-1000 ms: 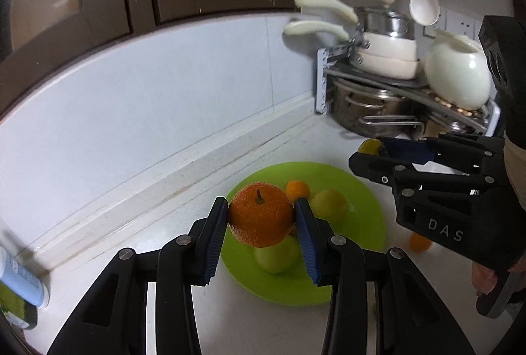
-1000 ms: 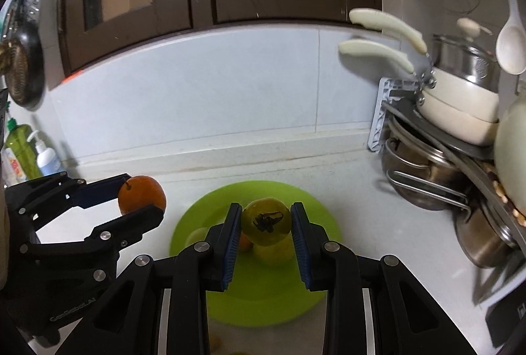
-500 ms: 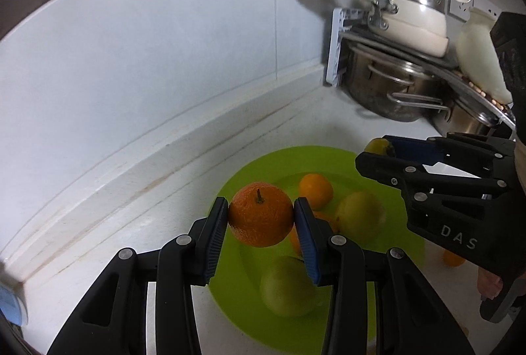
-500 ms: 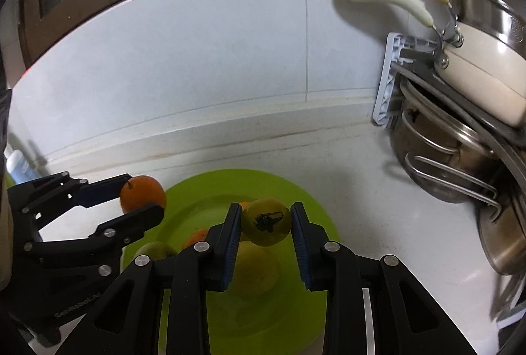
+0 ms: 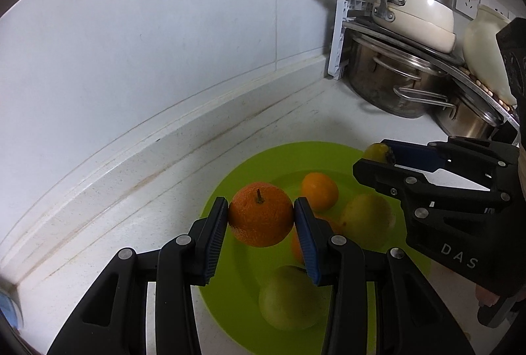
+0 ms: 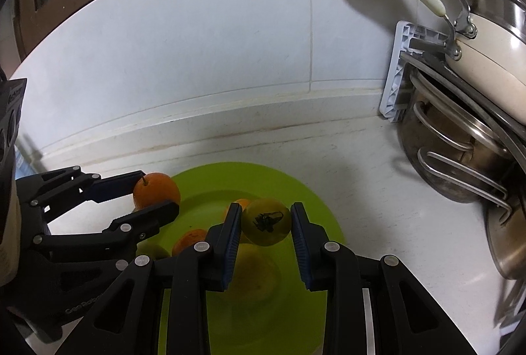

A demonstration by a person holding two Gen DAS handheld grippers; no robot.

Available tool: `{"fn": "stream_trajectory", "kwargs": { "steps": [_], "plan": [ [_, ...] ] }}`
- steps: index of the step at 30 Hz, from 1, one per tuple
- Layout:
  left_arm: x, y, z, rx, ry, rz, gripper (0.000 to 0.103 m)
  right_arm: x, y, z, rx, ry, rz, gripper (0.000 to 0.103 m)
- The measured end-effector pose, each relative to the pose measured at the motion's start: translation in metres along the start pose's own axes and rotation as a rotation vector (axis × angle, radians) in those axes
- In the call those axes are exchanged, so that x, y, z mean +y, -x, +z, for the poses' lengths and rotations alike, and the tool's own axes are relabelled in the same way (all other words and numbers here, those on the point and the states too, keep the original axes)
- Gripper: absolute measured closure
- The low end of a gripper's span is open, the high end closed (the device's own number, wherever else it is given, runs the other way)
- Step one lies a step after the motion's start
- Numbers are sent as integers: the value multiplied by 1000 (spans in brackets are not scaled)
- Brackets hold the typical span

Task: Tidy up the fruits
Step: 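Release both fruits onto the green plate and withdraw both tools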

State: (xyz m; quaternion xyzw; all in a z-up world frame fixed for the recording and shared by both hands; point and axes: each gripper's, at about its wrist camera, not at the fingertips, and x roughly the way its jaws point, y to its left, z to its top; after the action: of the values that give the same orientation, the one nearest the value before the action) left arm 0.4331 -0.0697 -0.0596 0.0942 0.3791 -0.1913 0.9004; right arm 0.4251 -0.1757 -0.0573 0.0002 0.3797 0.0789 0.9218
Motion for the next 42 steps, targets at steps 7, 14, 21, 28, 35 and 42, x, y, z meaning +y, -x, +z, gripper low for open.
{"fn": "stream_trajectory", "kwargs": {
  "steps": [7, 14, 21, 28, 35, 42],
  "plan": [
    [1, 8, 2, -22, -2, 10, 59, 0, 0, 1, -4, 12, -3, 72],
    [4, 20, 1, -42, 9, 23, 55, 1, 7, 1, -8, 22, -12, 71],
    [6, 45, -6, -77, 23, 37, 52, 3, 28, -2, -40, 25, -26, 70],
    [3, 80, -15, -121, 42, 35, 47, 11, 72, -9, -119, 34, -42, 66],
    [-7, 127, -28, -180, 40, 32, 42, 21, 121, -22, -191, 34, -54, 55],
    [-24, 171, -47, -239, 16, 32, 39, 31, 167, -42, -242, 27, -79, 44]
  ]
}}
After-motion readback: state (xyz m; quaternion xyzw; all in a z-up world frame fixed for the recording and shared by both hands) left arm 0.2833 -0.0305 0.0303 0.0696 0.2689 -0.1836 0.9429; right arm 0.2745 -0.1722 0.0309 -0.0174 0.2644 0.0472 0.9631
